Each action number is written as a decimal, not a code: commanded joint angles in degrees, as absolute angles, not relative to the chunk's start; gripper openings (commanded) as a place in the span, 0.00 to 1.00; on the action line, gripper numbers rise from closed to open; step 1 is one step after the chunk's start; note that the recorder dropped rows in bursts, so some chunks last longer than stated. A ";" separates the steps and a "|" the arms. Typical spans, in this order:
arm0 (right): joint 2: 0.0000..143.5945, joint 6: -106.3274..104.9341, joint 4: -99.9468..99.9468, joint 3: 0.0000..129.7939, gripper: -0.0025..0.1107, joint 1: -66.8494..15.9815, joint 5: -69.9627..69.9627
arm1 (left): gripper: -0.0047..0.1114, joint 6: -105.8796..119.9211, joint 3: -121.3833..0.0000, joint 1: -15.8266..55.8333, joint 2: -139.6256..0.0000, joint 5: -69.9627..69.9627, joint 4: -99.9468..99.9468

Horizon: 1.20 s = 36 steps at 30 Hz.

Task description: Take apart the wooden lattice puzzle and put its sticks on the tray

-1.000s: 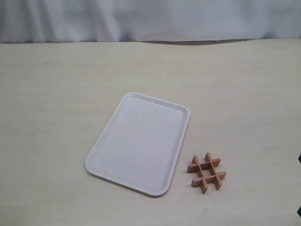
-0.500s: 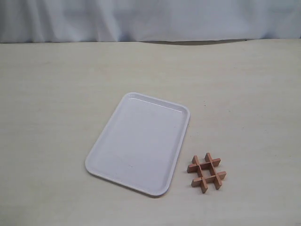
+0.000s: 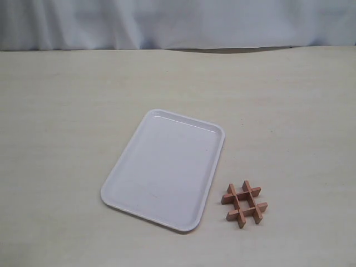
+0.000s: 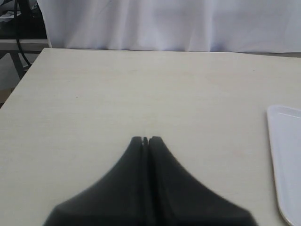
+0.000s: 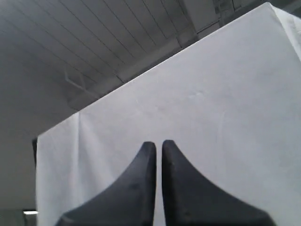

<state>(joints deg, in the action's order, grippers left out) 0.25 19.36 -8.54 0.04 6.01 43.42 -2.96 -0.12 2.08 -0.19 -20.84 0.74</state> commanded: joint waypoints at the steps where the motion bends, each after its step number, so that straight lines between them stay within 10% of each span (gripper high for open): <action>1: 0.00 26.55 -11.21 0.23 0.06 6.01 37.74 | 0.04 -3.02 0.00 2.08 0.00 -20.59 0.86; 18: 63.91 -7.62 0.42 48.67 0.06 5.88 -47.68 | 0.04 -3.02 0.00 2.08 0.00 -20.68 0.86; 36: 73.33 -5.42 -2.40 36.77 0.06 -4.40 -44.87 | 0.04 -3.02 0.00 2.08 0.00 -20.68 0.86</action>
<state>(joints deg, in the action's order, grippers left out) 73.27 -6.48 -3.19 37.82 0.02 -46.73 -2.96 -0.12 2.08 -0.19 -20.84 0.74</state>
